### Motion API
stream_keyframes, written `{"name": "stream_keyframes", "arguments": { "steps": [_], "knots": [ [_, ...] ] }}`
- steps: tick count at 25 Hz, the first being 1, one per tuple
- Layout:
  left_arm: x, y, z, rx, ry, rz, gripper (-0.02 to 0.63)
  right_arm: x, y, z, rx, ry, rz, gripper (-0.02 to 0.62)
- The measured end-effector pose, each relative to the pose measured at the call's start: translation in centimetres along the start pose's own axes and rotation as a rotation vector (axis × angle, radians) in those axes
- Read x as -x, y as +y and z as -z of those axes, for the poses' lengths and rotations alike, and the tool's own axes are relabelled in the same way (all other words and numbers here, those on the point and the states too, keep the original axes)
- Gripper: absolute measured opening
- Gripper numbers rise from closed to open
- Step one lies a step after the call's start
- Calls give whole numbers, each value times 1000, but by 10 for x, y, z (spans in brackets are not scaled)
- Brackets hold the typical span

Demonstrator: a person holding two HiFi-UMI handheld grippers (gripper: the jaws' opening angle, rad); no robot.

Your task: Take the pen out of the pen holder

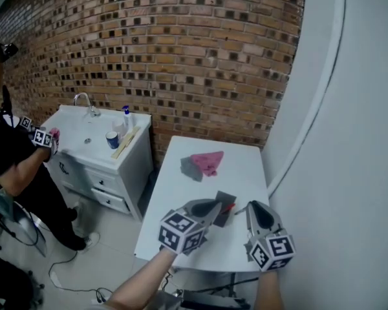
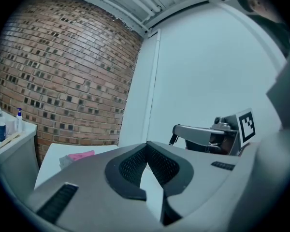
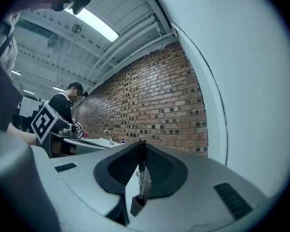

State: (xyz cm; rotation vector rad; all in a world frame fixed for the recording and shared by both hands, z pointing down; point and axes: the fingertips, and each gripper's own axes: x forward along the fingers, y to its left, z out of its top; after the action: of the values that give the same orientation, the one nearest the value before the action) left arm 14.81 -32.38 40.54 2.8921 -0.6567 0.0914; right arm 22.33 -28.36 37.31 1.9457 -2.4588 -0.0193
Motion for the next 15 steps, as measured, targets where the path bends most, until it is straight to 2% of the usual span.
{"name": "stream_keyframes", "arguments": {
  "steps": [15],
  "knots": [
    [7, -12, -1, -9, 1, 6, 3, 10, 10, -6, -1, 6, 7, 40]
  ]
}}
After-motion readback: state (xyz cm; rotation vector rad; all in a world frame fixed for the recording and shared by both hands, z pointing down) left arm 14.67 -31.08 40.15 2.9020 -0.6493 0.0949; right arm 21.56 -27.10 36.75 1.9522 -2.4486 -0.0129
